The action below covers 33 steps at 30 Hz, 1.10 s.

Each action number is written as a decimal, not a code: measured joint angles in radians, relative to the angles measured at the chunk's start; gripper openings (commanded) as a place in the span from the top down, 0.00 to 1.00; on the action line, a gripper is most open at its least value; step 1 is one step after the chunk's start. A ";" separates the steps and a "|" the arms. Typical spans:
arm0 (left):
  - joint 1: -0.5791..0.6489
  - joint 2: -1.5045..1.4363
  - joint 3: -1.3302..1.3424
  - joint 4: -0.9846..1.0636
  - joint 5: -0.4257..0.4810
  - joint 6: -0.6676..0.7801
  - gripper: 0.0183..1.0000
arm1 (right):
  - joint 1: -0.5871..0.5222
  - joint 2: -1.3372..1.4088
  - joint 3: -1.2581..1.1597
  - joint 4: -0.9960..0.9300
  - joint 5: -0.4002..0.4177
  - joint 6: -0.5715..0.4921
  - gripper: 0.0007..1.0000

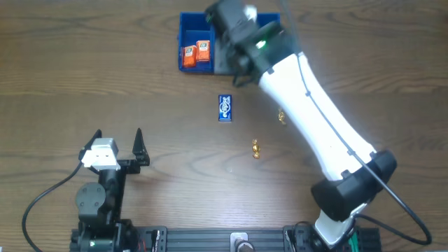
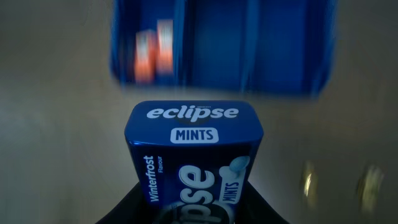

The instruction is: Sort Candies Into Trays

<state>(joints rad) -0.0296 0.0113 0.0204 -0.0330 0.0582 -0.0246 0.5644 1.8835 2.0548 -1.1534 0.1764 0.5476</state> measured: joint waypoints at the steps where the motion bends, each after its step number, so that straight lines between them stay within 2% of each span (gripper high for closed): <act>1: 0.000 0.000 0.000 0.000 0.000 0.000 0.00 | -0.017 0.013 0.026 0.034 0.005 -0.020 0.84; 9: 0.000 0.000 0.000 0.000 0.000 0.000 0.00 | -0.055 0.226 0.063 0.338 0.048 -0.131 0.84; 15: 0.000 0.000 0.000 0.000 0.000 0.000 0.00 | -0.053 0.344 0.061 0.364 0.082 -0.146 0.83; 33: 0.000 0.000 0.000 0.000 0.000 0.000 0.00 | -0.054 0.414 0.059 0.392 0.142 -0.113 0.82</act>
<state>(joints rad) -0.0296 0.0113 0.0204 -0.0330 0.0582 -0.0250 0.5106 2.2978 2.1136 -0.7616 0.3180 0.4343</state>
